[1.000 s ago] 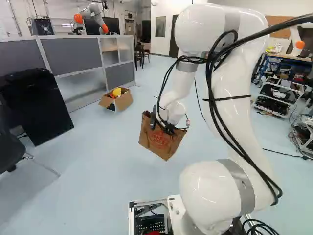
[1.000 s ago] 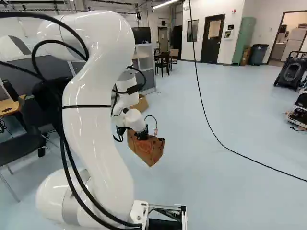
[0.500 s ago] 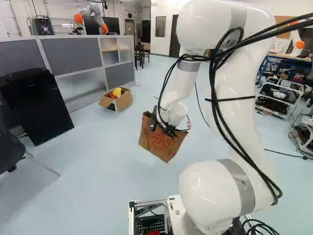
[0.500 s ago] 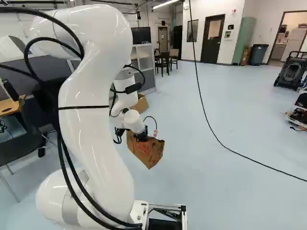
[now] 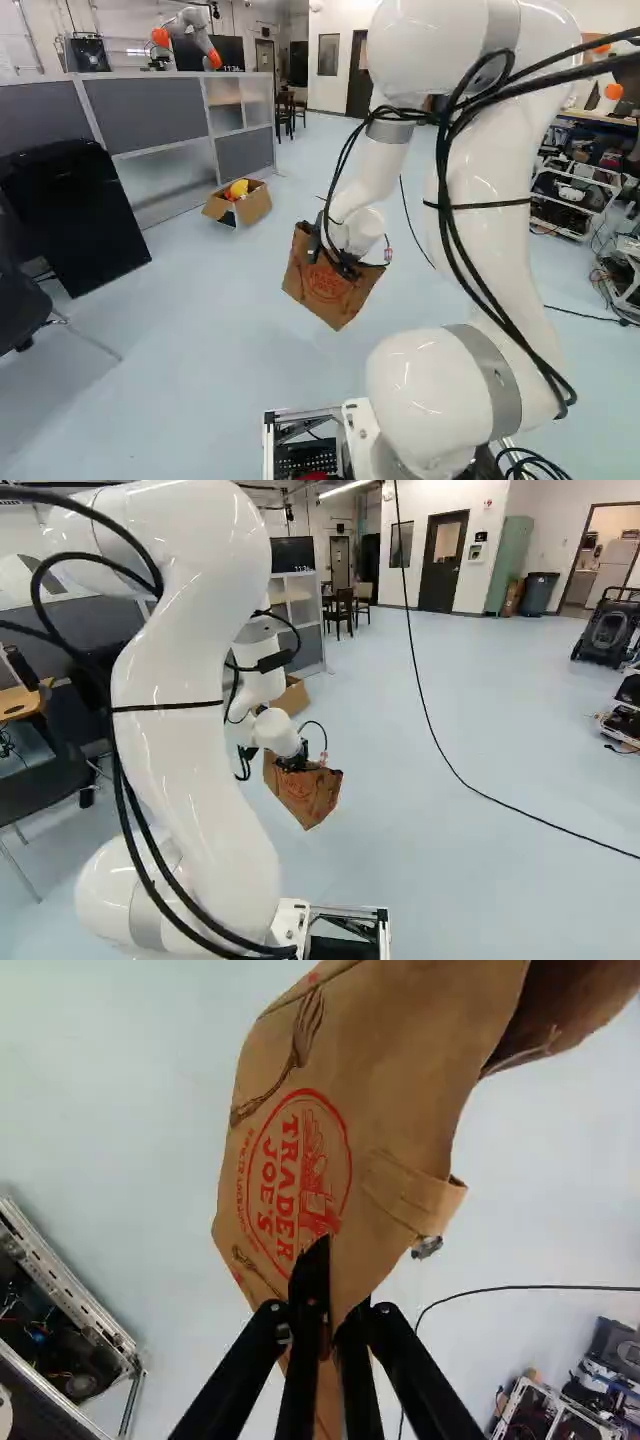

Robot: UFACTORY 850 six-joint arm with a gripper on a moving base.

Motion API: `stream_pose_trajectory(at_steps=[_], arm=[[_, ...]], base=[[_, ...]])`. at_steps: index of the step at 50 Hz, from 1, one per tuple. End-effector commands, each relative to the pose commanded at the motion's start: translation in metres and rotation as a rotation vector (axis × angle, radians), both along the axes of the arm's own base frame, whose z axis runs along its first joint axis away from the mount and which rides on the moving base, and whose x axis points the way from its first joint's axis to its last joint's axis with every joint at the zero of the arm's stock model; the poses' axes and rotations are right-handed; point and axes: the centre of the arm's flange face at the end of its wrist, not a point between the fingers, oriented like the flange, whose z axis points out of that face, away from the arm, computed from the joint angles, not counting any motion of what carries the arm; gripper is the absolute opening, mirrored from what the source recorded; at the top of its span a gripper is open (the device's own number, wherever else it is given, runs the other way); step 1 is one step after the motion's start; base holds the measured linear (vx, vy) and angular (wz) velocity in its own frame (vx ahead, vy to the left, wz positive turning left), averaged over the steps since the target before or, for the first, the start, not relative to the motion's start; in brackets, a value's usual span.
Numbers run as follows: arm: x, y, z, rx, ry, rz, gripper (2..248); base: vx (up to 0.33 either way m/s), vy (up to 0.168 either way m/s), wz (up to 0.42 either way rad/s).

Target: Pick up the grocery bag from the ground

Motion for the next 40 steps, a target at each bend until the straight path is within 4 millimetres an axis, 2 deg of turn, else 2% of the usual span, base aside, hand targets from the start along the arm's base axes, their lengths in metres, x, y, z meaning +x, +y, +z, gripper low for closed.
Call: stream_pose_trajectory(at_steps=[40], arm=[[-0.030,-0.002,0.045,0.172,-0.175,-0.235,21]], base=[[0.000,0.000,0.000]])
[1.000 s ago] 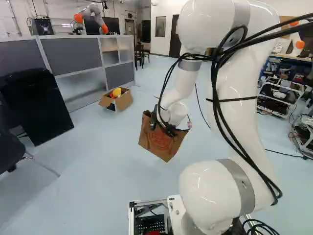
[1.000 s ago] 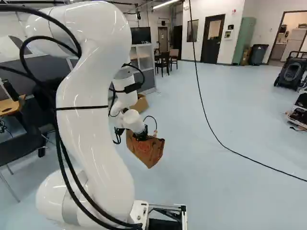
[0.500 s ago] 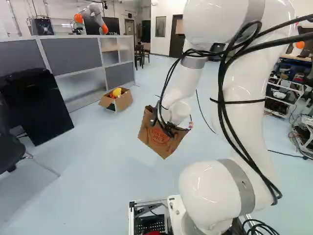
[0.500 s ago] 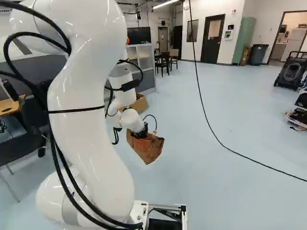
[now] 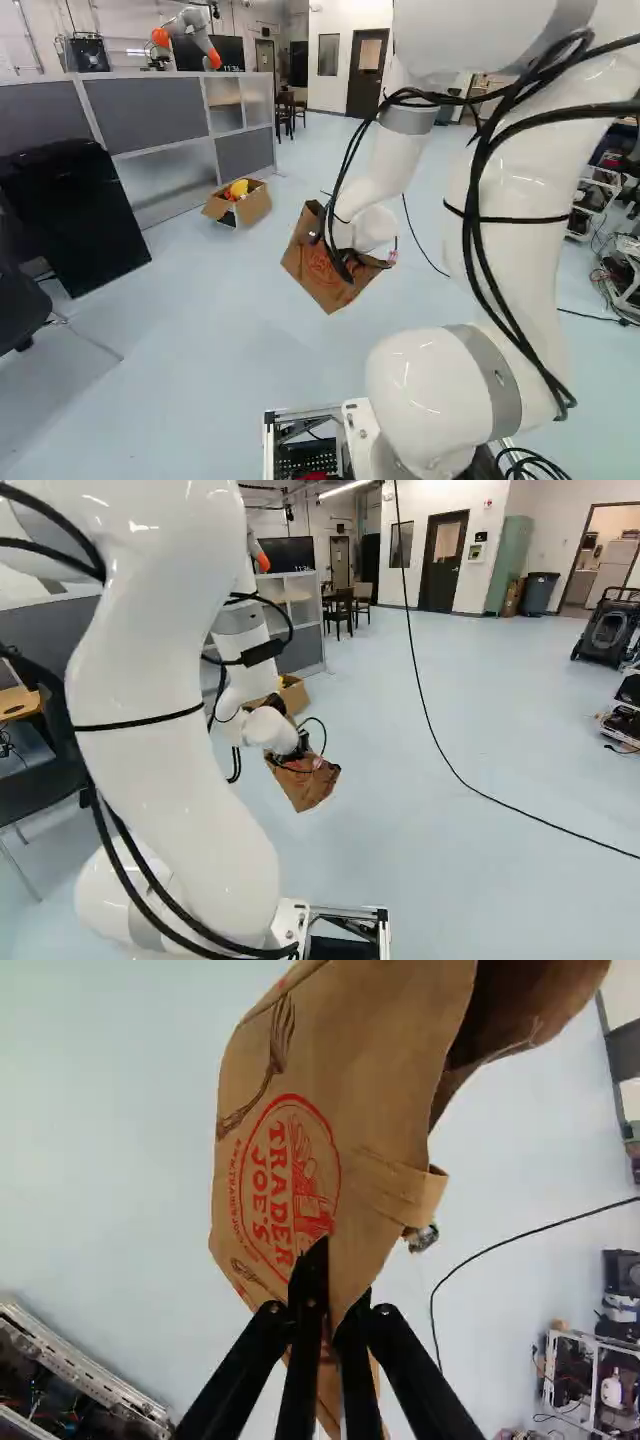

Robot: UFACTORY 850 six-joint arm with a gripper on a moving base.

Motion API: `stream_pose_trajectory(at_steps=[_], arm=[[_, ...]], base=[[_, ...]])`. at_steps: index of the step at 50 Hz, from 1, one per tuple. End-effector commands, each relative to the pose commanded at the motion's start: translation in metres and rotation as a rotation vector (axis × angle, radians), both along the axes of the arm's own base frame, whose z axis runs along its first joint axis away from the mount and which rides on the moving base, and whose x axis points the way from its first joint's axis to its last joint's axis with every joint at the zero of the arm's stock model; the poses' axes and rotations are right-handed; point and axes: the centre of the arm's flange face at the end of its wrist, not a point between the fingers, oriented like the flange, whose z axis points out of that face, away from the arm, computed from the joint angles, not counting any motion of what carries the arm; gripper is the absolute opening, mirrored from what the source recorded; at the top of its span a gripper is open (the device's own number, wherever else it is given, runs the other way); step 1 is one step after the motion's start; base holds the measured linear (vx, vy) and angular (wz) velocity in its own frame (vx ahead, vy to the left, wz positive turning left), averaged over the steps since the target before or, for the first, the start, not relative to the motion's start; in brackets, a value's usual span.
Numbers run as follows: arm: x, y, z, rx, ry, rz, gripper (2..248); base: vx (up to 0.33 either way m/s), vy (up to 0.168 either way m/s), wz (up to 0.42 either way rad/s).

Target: Pick up the grocery bag from the ground

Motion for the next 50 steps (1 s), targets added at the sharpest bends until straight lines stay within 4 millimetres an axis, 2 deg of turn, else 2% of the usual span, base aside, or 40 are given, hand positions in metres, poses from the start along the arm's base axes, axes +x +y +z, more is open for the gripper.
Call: stream_pose_trajectory(at_steps=[27,50], arm=[[-0.037,-0.002,0.037,0.216,-0.180,-0.206,21],[-0.067,-0.003,0.059,0.401,-0.310,-0.335,21]], base=[[0.000,0.000,0.000],[0.000,0.000,0.000]])
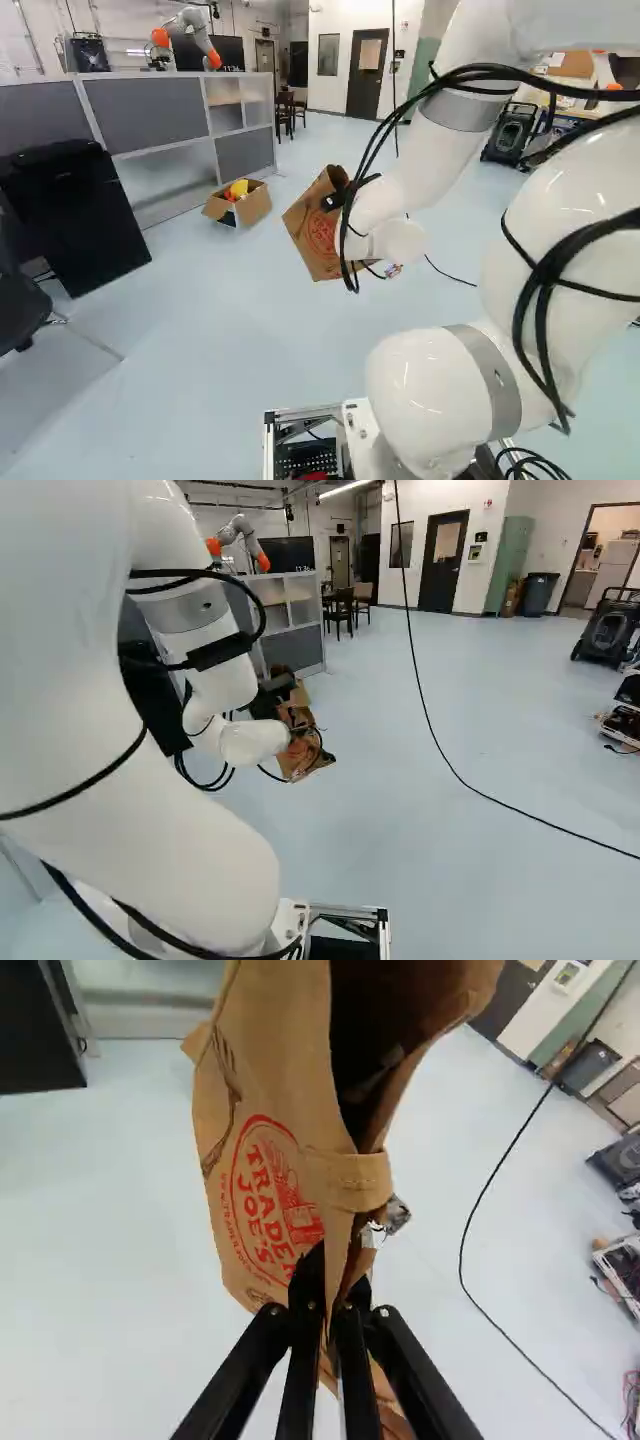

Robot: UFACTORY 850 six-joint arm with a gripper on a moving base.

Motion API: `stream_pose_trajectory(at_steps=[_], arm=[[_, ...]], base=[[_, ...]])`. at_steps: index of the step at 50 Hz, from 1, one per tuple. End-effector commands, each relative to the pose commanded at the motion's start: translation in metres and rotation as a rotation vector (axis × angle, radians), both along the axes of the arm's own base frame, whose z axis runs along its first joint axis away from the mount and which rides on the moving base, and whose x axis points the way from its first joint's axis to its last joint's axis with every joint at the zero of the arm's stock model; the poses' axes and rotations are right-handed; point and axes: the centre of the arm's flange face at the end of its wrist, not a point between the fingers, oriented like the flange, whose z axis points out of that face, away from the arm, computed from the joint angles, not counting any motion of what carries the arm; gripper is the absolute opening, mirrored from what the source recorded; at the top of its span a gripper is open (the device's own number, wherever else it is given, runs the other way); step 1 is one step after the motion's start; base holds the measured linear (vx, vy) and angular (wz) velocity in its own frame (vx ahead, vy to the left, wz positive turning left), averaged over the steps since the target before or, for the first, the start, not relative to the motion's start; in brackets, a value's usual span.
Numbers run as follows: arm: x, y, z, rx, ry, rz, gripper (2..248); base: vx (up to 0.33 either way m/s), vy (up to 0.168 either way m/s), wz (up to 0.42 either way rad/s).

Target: Pick up the grocery bag from the ground

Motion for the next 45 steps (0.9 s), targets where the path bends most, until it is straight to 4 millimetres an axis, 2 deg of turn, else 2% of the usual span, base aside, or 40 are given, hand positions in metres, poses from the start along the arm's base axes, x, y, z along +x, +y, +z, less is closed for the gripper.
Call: stream_pose_trajectory(at_steps=[22,45], arm=[[-0.023,-0.001,0.012,0.141,-0.098,-0.075,21],[-0.038,-0.001,0.018,0.239,-0.163,-0.118,21]], base=[[0.000,0.000,0.000],[0.000,0.000,0.000]])
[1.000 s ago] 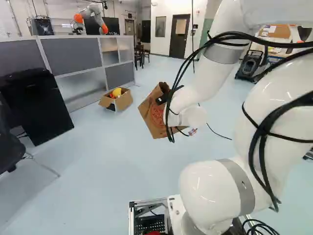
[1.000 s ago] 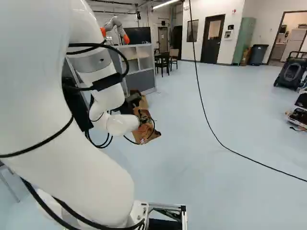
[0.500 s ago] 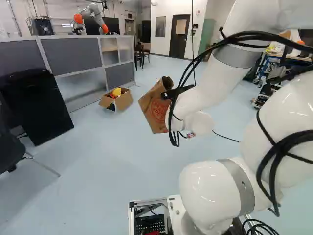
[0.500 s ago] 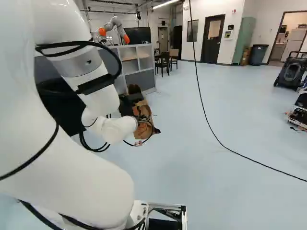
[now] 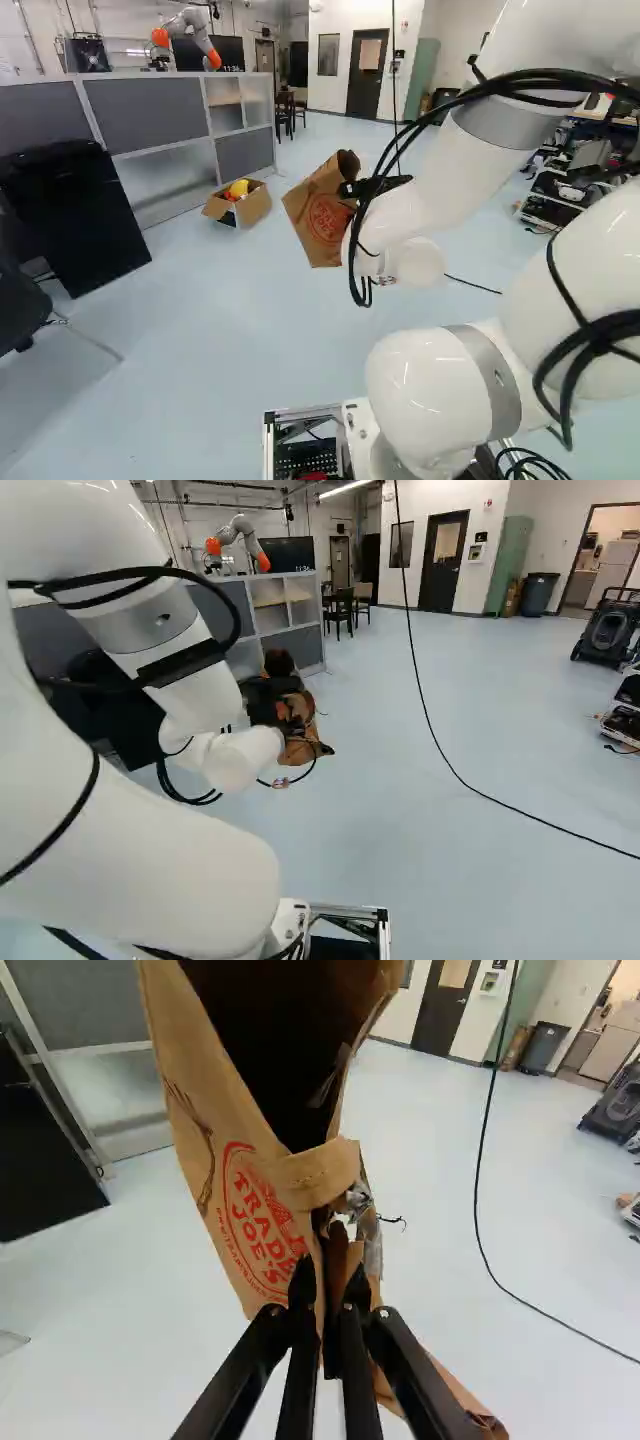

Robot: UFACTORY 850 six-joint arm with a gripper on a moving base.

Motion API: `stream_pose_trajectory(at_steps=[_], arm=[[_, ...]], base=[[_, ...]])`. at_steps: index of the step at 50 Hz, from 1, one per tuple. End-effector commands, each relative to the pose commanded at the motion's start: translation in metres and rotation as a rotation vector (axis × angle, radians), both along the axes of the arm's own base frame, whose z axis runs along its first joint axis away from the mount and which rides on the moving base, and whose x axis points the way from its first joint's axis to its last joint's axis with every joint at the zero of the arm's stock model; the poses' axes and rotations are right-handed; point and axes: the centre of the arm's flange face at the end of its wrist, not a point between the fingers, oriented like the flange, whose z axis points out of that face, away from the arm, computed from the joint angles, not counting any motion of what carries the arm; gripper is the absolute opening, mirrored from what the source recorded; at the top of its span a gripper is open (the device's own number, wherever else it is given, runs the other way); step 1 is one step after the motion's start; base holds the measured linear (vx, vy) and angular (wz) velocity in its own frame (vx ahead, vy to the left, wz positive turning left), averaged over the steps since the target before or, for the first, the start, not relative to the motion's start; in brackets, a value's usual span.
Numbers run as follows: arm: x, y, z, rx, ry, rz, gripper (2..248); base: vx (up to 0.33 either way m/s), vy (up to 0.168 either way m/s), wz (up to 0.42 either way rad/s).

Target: Pick up the grocery bag from the ground

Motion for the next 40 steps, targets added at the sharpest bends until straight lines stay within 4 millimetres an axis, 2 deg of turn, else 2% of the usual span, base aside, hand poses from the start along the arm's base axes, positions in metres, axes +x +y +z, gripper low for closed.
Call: stream_pose_trajectory(at_steps=[40], arm=[[-0.0072,-0.0002,0.0024,0.046,-0.031,-0.017,21]], base=[[0.000,0.000,0.000]])
